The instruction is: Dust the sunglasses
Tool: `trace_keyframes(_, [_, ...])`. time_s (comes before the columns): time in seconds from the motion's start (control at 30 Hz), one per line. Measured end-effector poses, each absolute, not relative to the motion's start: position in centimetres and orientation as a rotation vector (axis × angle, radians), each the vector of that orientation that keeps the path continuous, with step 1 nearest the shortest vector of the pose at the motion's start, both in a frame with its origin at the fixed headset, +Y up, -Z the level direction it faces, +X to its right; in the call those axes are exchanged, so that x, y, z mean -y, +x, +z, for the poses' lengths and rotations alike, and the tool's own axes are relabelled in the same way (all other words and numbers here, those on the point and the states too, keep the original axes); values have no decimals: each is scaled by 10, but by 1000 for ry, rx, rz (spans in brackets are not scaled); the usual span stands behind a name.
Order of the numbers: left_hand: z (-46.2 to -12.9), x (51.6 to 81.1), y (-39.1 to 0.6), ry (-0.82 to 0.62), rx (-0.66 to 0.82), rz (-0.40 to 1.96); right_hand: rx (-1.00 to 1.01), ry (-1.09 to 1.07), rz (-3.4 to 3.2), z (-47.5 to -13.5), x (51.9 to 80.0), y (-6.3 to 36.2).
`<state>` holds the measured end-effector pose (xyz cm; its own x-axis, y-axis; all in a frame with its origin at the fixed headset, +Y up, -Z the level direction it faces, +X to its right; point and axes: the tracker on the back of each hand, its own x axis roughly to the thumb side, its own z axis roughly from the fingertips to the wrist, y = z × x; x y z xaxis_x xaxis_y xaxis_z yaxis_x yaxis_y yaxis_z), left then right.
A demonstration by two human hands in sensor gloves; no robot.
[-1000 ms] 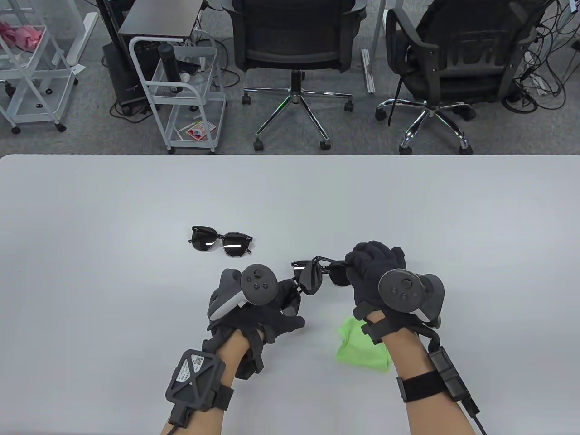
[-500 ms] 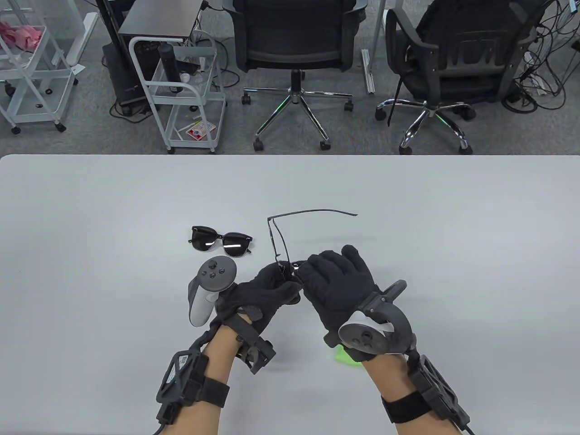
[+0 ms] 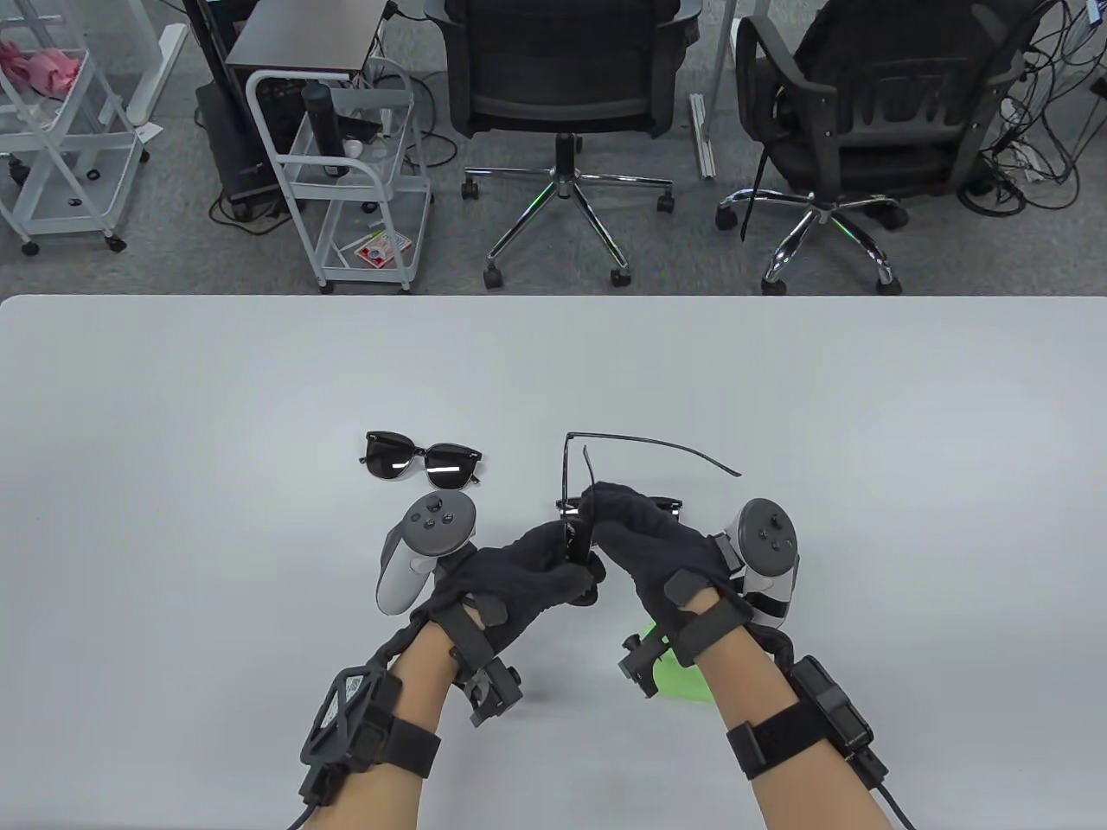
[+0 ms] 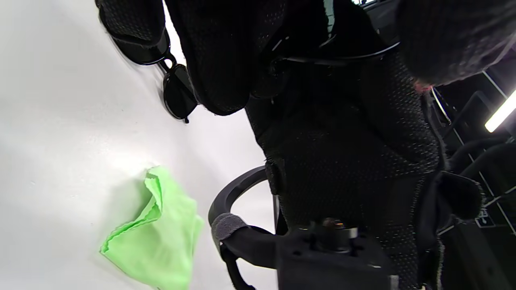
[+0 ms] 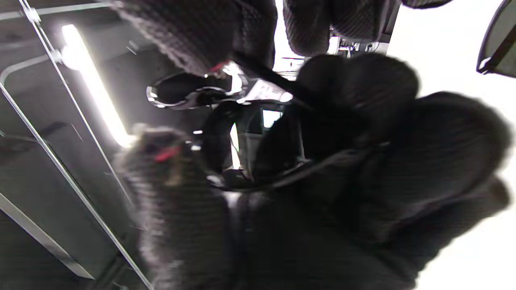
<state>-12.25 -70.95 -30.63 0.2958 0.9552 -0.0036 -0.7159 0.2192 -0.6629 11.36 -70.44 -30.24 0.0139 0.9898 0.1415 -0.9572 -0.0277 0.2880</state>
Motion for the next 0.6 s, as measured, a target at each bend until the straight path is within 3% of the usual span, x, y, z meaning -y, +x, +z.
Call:
trace_keyframes(0.3, [-310,706,-141,-531,380,1501,-136,364,1452,-304,705,128])
trace_keyframes(0.6, [-312,704,-152,-437,293,1388,-171,271,1680,-306,703,138])
